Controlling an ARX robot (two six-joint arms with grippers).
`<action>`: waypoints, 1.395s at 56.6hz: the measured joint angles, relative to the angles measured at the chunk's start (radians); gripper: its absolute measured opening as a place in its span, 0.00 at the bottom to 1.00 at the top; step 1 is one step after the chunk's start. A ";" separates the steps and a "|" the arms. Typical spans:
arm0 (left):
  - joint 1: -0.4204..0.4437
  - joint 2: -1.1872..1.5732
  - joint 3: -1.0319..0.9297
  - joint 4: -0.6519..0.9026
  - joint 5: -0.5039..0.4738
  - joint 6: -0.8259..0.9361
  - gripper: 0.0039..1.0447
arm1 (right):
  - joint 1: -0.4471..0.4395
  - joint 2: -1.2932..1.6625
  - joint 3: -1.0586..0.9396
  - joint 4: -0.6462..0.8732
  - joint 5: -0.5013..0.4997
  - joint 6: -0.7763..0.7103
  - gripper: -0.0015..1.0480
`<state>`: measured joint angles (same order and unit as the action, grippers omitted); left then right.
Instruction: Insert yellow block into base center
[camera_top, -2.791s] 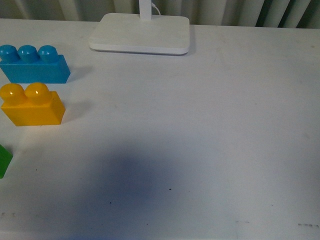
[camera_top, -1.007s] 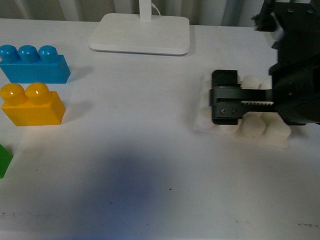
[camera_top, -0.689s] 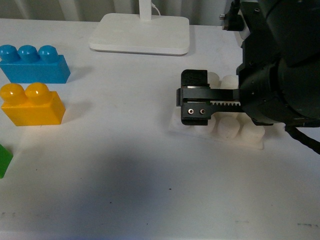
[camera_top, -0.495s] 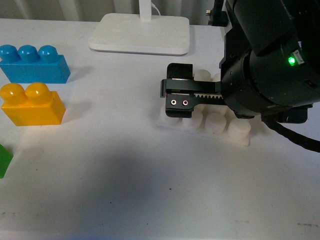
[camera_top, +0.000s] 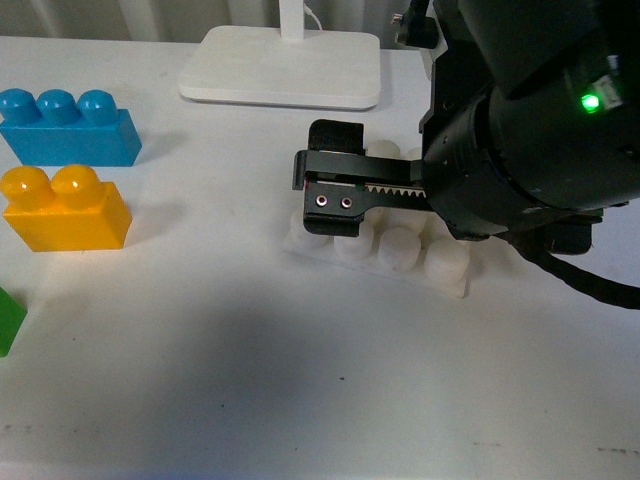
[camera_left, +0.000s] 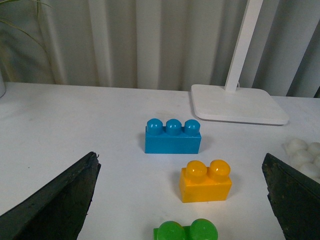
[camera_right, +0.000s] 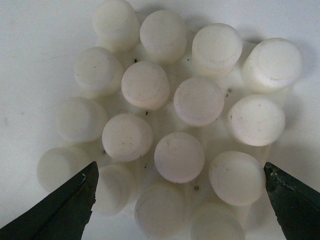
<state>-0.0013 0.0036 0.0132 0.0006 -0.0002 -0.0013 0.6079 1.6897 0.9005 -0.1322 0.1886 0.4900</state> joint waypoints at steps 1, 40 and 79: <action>0.000 0.000 0.000 0.000 0.000 0.000 0.94 | -0.004 -0.013 -0.005 0.000 -0.002 -0.008 0.91; 0.000 0.000 0.000 0.000 0.000 0.000 0.94 | -0.274 -0.754 -0.229 -0.033 -0.233 -0.337 0.91; 0.000 0.000 0.000 0.000 0.000 0.000 0.94 | -0.427 -1.212 -0.644 0.351 -0.011 -0.477 0.41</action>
<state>-0.0013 0.0036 0.0132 0.0006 0.0002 -0.0013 0.1810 0.4774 0.2565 0.2192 0.1780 0.0132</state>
